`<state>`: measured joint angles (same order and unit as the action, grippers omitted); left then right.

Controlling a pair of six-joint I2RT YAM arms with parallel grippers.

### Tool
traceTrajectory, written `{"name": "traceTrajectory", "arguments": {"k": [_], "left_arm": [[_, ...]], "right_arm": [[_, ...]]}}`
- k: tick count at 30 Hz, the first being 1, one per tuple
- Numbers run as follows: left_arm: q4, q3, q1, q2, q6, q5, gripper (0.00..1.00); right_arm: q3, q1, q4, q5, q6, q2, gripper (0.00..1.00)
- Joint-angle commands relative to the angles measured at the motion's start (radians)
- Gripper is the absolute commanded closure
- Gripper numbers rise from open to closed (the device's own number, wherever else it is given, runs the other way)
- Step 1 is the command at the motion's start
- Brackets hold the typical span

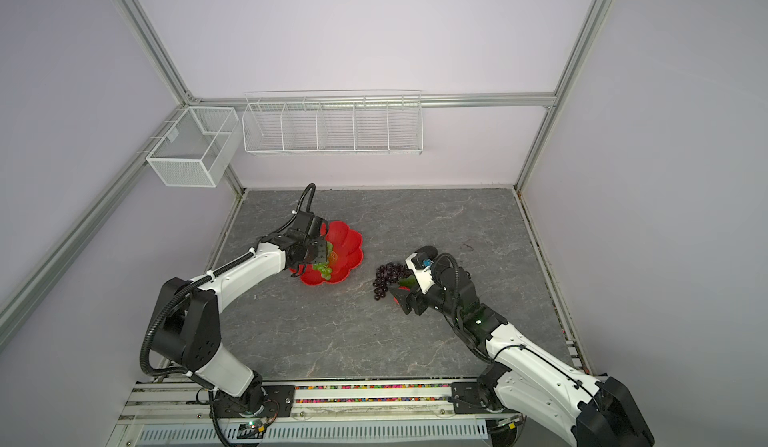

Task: Place and organize the fake fruits in the fruit bowl
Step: 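Carry the green grapes with the left gripper into the red bowl and release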

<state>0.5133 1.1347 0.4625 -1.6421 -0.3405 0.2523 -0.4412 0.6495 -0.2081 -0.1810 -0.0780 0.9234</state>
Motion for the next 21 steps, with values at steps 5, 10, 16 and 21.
{"name": "traceTrajectory", "arguments": {"k": [5,10,16,21], "left_arm": [[-0.066,-0.013,0.0,-0.003,0.01,0.076,0.47],[-0.057,-0.035,0.021,0.123,0.038,0.069,0.39],[-0.125,-0.109,0.1,0.3,0.161,-0.087,0.38],[-0.227,-0.193,0.167,0.321,0.215,-0.309,0.37]], "right_arm": [[0.015,-0.002,-0.035,-0.004,0.012,-0.002,0.12],[0.037,-0.007,-0.07,0.014,-0.011,-0.009,0.12],[0.024,-0.074,-0.031,0.019,-0.089,-0.007,0.12],[0.035,-0.146,-0.016,-0.007,-0.155,-0.036,0.12]]}}
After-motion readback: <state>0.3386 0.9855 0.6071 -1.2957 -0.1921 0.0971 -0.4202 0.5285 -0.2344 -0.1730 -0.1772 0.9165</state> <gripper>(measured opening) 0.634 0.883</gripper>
